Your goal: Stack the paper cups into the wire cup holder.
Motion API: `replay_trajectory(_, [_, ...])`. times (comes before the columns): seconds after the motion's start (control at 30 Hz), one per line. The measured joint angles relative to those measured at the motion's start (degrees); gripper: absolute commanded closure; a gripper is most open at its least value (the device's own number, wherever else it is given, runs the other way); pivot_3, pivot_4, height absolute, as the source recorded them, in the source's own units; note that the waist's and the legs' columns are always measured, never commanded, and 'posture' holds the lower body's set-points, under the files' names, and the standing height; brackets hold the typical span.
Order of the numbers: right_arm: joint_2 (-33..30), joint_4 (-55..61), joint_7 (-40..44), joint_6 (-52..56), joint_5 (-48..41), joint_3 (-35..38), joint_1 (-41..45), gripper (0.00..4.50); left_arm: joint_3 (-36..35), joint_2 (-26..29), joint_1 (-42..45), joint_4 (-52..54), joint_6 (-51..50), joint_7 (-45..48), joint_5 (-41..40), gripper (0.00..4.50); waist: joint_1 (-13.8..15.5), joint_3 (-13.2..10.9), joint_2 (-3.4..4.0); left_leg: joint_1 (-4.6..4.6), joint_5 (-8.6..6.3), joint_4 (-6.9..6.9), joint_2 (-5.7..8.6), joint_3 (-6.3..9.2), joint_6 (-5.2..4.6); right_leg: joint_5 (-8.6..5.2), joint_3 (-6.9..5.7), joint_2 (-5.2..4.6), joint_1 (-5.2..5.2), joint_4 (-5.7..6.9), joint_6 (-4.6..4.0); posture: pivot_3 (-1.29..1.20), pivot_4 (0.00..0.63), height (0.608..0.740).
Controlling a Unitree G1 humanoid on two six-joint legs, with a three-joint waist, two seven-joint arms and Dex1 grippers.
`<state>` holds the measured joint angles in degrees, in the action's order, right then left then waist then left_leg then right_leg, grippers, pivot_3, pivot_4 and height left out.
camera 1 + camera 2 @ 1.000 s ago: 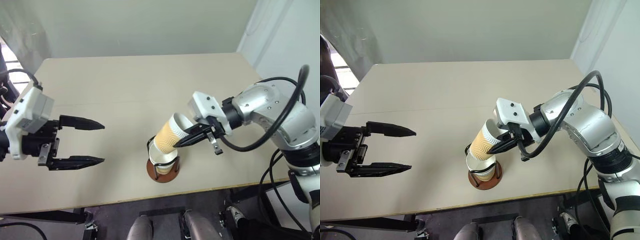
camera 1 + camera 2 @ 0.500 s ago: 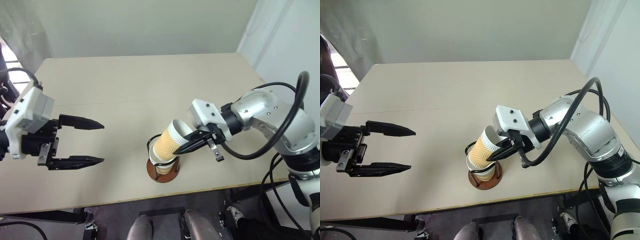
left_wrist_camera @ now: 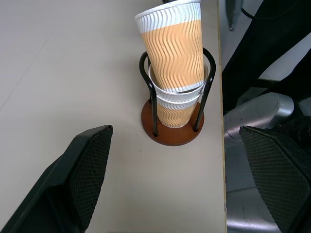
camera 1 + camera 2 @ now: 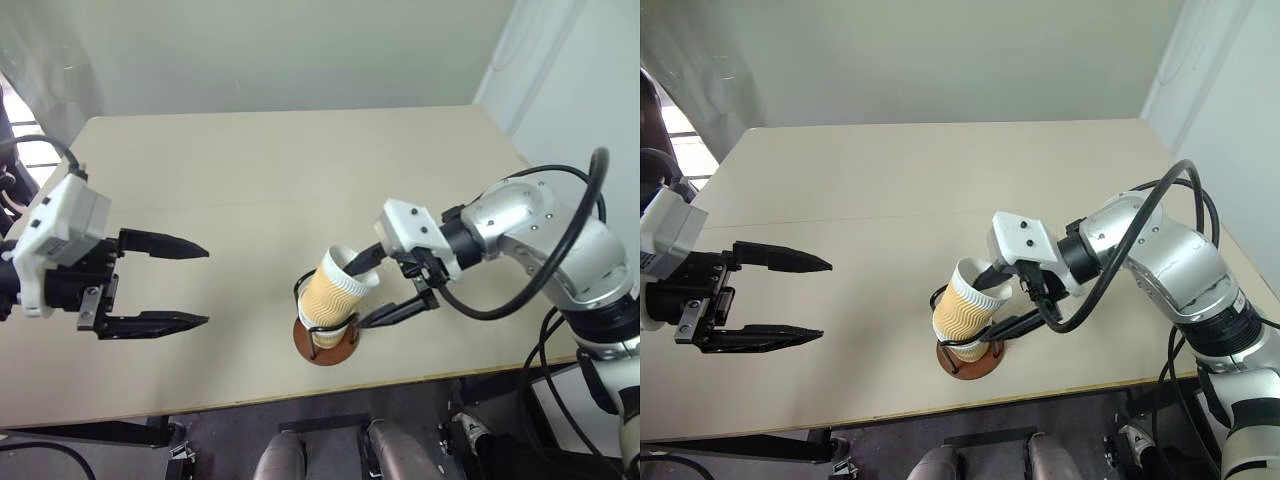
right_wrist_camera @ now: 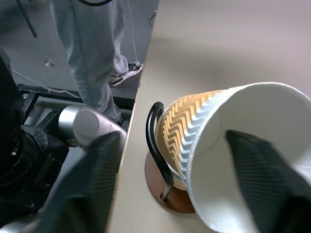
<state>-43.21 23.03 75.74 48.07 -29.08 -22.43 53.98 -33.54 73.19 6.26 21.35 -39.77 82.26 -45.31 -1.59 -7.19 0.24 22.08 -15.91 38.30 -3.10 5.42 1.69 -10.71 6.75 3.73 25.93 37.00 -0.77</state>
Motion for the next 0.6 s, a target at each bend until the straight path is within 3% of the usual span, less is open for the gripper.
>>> replay_trajectory(0.6, [6.2,-1.3,2.1,-3.9,-4.5,3.1,5.2,0.03,3.3,0.0,2.6,-1.3,2.2,-0.1,0.8,0.0,0.0,0.0,-0.01,0.0,0.0,0.0,0.0,0.01,0.0,-0.03,-0.05,0.0,0.01,0.01,-0.05,0.0,0.15,0.74])
